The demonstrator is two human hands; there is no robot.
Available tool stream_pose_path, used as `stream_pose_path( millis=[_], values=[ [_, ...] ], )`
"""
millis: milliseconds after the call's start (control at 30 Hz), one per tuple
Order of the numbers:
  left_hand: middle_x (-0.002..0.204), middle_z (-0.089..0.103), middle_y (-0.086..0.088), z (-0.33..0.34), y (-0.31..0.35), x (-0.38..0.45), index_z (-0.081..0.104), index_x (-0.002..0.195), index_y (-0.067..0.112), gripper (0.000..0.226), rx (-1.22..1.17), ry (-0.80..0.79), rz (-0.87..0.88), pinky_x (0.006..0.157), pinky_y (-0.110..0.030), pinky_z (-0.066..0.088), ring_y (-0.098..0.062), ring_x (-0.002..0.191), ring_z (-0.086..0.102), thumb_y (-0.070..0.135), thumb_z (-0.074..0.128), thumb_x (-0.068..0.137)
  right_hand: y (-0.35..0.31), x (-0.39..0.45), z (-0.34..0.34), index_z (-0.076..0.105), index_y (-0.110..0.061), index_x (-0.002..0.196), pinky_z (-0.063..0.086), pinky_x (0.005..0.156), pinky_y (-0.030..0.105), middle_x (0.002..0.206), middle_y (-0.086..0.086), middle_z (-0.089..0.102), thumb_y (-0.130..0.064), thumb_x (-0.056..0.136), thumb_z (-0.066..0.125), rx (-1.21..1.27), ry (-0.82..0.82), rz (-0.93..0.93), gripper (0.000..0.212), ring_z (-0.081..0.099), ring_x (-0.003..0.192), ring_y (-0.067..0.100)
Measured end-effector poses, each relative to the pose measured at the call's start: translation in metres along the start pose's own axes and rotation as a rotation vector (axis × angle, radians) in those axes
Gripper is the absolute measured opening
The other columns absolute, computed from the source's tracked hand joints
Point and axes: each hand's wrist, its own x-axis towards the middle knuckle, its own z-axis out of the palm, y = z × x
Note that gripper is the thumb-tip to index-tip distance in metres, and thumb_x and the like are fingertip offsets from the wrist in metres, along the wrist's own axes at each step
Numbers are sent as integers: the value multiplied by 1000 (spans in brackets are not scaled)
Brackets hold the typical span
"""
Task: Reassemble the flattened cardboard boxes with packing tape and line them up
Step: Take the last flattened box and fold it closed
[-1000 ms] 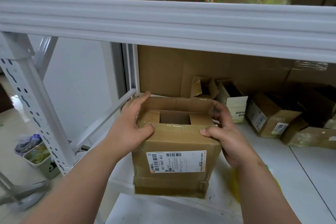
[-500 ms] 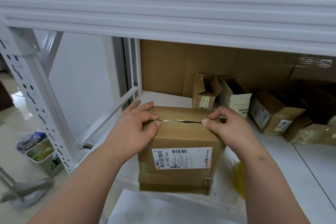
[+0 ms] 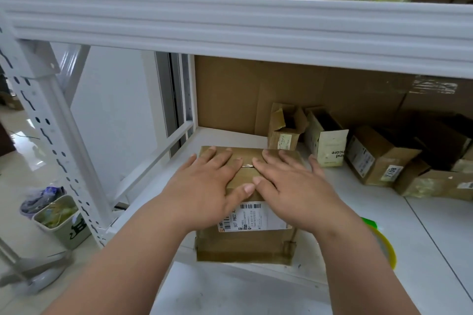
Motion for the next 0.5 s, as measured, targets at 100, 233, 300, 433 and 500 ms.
stream_pose_path(
  millis=[100, 233, 300, 433, 500],
  values=[
    [165, -1, 14, -2, -6, 1, 11, 156, 37, 79, -128, -12, -7, 124, -34, 2, -7, 150, -12, 74, 17, 86, 6, 2, -4, 15, -45, 153, -11, 120, 51, 162, -23, 1, -57, 101, 15, 26, -38, 15, 53, -6, 150, 5],
    [164, -4, 18, 3, -11, -2, 15, 155, 39, 96, -226, 28, -30, 121, -35, 1, -8, 148, -22, 82, 21, 70, 23, -5, -1, 17, -44, 153, -8, 121, 48, 161, -23, 1, -69, 94, 25, 111, 16, 51, 65, -8, 150, 5],
    [163, -5, 20, 8, -10, -5, 19, 153, 43, 98, -279, 86, -85, 122, -38, 3, -11, 148, -23, 84, 25, 65, 29, -9, 5, 18, -42, 154, -2, 123, 42, 162, -21, -2, -71, 91, 32, 234, 66, 59, 71, -8, 150, 4],
    [164, 4, 18, 13, -4, -6, 23, 152, 44, 97, -378, 150, -127, 122, -38, 10, -10, 151, -8, 82, 33, 63, 35, -13, 16, 28, -36, 153, 17, 121, 31, 162, -21, 4, -59, 91, 51, 493, 144, 49, 70, 5, 149, 3],
    [164, 5, 17, 12, -6, -4, 20, 153, 43, 97, -369, 135, -119, 122, -40, 10, -11, 151, -7, 81, 32, 64, 38, -15, 19, 39, -36, 148, 34, 107, 17, 156, -25, 18, -46, 95, 56, 656, 229, 66, 57, 21, 141, 1]
  ],
)
